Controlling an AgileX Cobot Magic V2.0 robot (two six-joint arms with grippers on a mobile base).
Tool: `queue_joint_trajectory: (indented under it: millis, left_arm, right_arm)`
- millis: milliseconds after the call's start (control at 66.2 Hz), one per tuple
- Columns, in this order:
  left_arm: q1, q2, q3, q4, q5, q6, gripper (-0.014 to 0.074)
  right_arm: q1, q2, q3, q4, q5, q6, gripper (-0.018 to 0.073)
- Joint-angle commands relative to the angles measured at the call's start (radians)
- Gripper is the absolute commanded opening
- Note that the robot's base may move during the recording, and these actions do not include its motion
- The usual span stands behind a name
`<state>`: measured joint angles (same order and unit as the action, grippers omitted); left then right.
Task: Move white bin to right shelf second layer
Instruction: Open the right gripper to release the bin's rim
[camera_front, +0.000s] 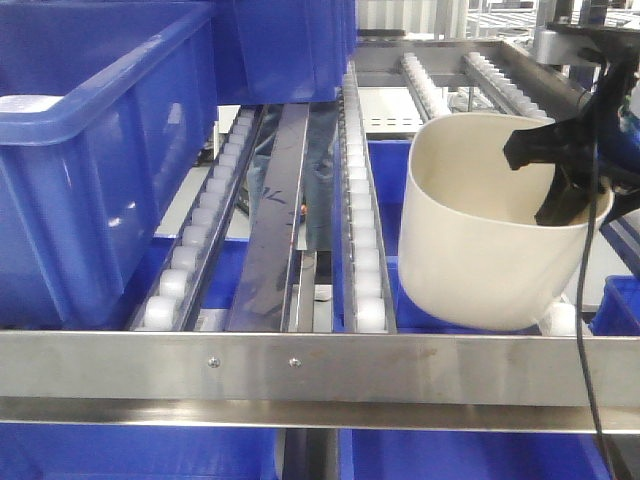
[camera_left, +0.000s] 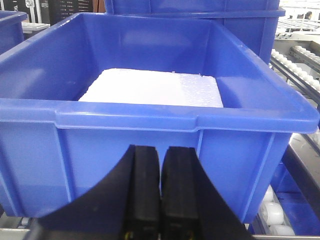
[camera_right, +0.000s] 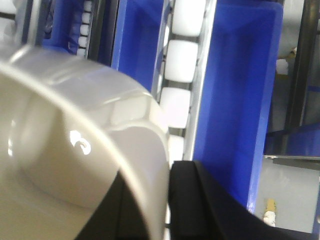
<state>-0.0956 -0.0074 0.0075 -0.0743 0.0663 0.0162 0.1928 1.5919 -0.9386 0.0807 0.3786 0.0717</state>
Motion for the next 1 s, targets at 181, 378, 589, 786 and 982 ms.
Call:
queue_joint_trajectory:
  millis: [181, 378, 589, 786, 982]
  left_arm:
    - [-0.006, -0.002, 0.037, -0.001, -0.086, -0.007, 0.0085]
    - [-0.006, -0.002, 0.037, -0.001, -0.086, -0.007, 0.0085]
    - [-0.006, -0.002, 0.037, -0.001, -0.086, -0.007, 0.0085]
    - [-0.006, -0.002, 0.037, -0.001, -0.086, -0.007, 0.0085]
    - [-0.006, -0.002, 0.037, -0.001, -0.086, -0.007, 0.0085]
  right_arm:
    - [0.011, -0.038, -0.046, -0.005, -0.061, -0.002, 0.0053]
    - [0.015, -0.038, -0.046, -0.006, -0.054, -0.002, 0.0053]
    - [0.018, -0.038, -0.046, -0.006, -0.06, -0.002, 0.0053]
    - [0.022, -0.038, -0.046, -0.006, -0.061, -0.002, 0.0053]
    - [0.038, -0.025, -0.046, -0.008, -0.068, -0.002, 0.0053]
